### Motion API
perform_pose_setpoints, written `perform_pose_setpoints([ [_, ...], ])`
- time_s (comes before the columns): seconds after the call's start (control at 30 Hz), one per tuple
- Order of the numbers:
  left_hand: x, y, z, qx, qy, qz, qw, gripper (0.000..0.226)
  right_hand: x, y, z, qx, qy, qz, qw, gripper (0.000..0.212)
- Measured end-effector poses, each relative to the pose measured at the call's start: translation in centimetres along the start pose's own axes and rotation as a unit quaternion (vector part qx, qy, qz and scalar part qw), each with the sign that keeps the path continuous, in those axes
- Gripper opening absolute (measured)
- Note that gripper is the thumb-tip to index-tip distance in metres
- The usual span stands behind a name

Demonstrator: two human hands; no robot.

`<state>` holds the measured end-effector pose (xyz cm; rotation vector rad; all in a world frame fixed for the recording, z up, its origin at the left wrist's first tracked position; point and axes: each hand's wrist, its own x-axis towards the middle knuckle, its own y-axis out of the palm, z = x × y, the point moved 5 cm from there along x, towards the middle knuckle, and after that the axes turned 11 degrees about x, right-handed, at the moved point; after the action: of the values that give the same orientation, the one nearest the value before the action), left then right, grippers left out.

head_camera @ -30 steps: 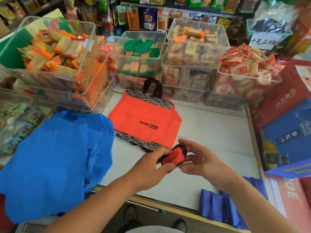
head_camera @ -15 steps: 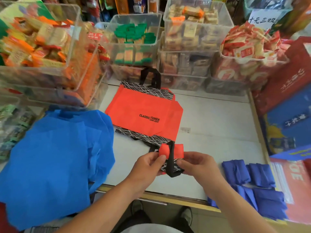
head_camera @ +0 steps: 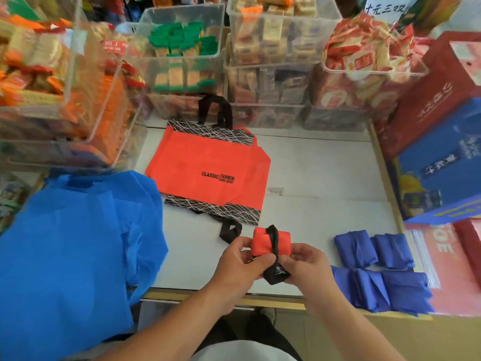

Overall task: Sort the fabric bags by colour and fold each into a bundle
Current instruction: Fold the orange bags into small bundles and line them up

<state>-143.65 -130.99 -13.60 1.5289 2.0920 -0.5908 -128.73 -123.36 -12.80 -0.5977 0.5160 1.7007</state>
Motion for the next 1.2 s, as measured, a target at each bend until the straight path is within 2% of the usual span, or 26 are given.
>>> perform_pose_setpoints([
  [0.13,2.2,3.0,2.0,0.081,-0.032,-0.007,0.996,0.032,2.1,-3.6,-2.6,-0.028,0.054,-0.016,0.998,0.011],
  [0.27,4.6,5.2,6.2,0.157,-0.102,-0.001,0.982,0.027,4.9,-6.8,-5.8,-0.145,0.105,0.022,0.984,0.017],
  [0.4,6.3,7.1,10.3,0.189,-0.153,-0.029,0.970,0.026,6.7,-9.2,-5.4,-0.204,0.059,0.027,0.977,0.017],
  [0.5,7.1,8.3,10.9,0.209,-0.133,-0.060,0.967,0.025,7.2,-10.8,-5.2,-0.158,0.063,0.026,0.985,0.012],
  [0.63,7.1,9.1,10.7,0.196,-0.115,-0.088,0.970,0.026,7.1,-11.4,-4.9,-0.218,0.030,0.051,0.974,0.012],
  [0.7,6.5,8.6,10.5,0.197,-0.125,-0.102,0.967,0.030,7.3,-10.8,-4.8,-0.288,-0.009,0.070,0.955,0.012],
  [0.77,5.8,7.4,10.8,0.209,-0.136,-0.112,0.962,0.028,7.7,-9.5,-4.9,-0.369,-0.068,0.090,0.923,0.033],
  [0.87,5.2,5.6,11.6,0.231,-0.142,-0.107,0.957,0.020,7.7,-6.6,-6.0,-0.487,-0.101,0.163,0.852,0.065],
  [0.97,4.9,4.4,11.7,0.240,-0.139,-0.105,0.955,0.020,7.3,-4.3,-7.8,-0.570,-0.102,0.208,0.788,0.073],
  [1.0,4.8,4.1,11.7,0.243,-0.136,-0.105,0.955,0.020,7.4,-4.1,-8.3,-0.572,-0.104,0.209,0.786,0.072],
  [1.1,4.6,3.5,11.7,0.243,-0.130,-0.093,0.957,0.016,7.8,-4.7,-9.1,-0.519,-0.114,0.188,0.826,0.071],
  [1.2,4.6,2.2,11.3,0.254,-0.115,-0.071,0.958,0.013,8.0,-5.1,-9.0,-0.506,-0.125,0.174,0.835,0.072],
])
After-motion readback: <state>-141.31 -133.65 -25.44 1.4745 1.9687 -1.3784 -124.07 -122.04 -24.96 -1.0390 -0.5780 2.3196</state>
